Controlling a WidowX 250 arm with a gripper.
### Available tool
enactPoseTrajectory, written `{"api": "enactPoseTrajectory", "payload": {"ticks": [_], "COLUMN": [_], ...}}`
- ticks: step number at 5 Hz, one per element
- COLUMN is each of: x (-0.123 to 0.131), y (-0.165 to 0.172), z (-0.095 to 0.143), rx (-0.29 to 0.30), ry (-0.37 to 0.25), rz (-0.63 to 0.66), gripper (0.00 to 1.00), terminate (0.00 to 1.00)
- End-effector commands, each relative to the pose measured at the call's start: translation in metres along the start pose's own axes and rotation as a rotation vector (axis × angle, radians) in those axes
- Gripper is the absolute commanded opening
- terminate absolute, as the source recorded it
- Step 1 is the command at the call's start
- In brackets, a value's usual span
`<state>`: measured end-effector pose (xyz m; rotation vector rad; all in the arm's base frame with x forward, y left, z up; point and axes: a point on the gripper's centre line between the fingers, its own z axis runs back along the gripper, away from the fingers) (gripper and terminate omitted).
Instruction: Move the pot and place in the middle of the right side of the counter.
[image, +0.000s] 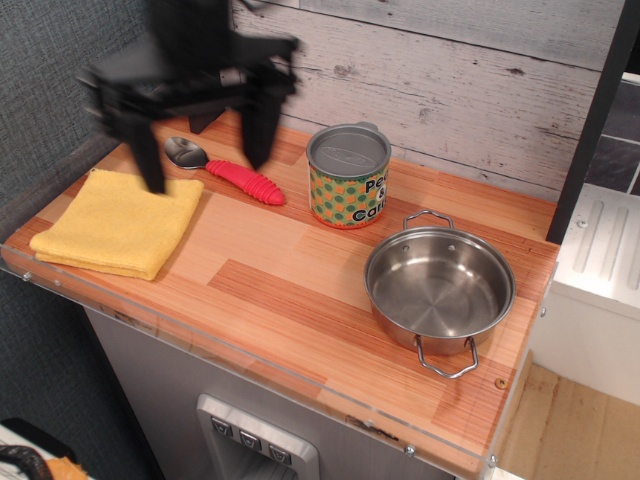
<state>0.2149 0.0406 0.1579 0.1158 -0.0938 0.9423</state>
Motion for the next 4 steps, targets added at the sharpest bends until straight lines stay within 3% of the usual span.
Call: {"api": "enactPoseTrajectory", "payload": {"ticks": [1,2,3,4], "x": [0.0177,0.0233,0.0233,0.0233], "y": [0.0394,0.0485,0.0485,0.0485], "z": [0.0115,0.0099,0.0099,0.0099], "rx": [0.043,0.034,0.034,0.034], "ry": [0.027,0.021,0.021,0.021], "rz": [-0.086,-0.183,-0.183,-0.183], "gripper": [1.00,1.00,1.00,1.00], "terminate": [0.00,0.00,0.00,1.00]}}
